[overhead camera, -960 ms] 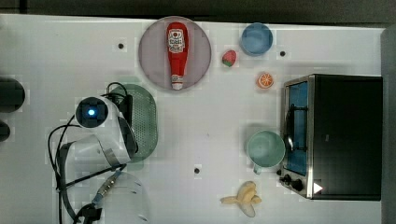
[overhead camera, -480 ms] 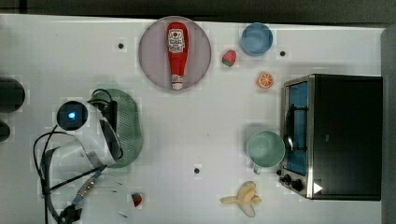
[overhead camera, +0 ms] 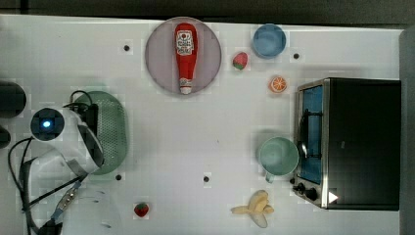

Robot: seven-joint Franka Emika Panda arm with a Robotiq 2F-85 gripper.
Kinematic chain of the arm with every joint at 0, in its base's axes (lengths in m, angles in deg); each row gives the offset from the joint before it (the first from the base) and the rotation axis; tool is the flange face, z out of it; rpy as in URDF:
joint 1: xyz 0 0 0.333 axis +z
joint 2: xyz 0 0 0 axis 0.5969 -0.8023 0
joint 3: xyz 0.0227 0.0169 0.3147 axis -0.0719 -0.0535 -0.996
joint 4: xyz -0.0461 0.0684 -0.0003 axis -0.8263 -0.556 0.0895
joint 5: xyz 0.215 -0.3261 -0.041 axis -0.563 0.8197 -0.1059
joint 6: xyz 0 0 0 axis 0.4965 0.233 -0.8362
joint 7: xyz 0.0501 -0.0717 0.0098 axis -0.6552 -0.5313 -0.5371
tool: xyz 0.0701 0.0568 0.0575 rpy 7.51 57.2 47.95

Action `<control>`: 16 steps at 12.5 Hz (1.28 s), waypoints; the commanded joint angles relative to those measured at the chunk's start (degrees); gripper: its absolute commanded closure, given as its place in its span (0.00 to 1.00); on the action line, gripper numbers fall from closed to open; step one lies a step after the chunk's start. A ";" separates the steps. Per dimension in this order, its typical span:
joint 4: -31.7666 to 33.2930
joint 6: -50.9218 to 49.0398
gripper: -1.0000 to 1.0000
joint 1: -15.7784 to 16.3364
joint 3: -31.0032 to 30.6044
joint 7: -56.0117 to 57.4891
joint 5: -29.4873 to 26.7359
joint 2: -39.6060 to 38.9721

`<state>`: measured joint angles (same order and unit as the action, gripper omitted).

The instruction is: Drag strainer right to left.

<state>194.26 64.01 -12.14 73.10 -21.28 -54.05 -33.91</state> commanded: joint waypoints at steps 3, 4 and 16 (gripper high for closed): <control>-2.65 0.36 0.00 1.69 -0.56 -5.12 -0.25 -1.52; -2.82 0.49 0.00 1.95 -0.58 -5.10 -0.24 -1.48; -2.68 -40.68 0.00 -2.74 6.03 35.51 -0.09 31.68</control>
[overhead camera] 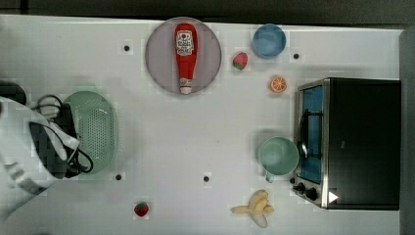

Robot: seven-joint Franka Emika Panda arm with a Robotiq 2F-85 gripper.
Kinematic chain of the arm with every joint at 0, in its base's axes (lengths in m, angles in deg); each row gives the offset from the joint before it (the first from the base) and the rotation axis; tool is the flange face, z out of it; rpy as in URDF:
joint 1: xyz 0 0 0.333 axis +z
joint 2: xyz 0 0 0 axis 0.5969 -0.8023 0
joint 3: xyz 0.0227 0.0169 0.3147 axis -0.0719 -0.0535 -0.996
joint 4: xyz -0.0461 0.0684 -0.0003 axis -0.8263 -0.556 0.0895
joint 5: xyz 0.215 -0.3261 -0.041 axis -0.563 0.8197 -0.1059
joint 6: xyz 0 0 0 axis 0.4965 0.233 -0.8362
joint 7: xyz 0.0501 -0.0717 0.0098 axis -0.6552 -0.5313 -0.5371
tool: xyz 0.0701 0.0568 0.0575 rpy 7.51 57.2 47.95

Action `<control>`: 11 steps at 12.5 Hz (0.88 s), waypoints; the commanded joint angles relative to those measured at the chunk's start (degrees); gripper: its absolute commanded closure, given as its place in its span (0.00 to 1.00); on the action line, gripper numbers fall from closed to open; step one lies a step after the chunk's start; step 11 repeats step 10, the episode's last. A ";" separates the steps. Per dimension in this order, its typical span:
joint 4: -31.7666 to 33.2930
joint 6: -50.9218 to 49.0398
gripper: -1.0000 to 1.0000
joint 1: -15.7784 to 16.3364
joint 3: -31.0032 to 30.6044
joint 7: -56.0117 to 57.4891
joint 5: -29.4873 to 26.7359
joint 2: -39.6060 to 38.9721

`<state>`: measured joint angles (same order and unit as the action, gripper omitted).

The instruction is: Drag strainer right to left.

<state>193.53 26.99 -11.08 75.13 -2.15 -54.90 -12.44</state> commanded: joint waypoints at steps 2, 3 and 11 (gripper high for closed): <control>-1.94 -9.72 0.00 -4.95 9.50 26.89 0.84 17.03; -1.94 -12.22 0.00 -5.47 12.63 31.70 1.01 19.91; -1.83 -20.97 0.00 -6.16 30.96 54.95 7.52 27.21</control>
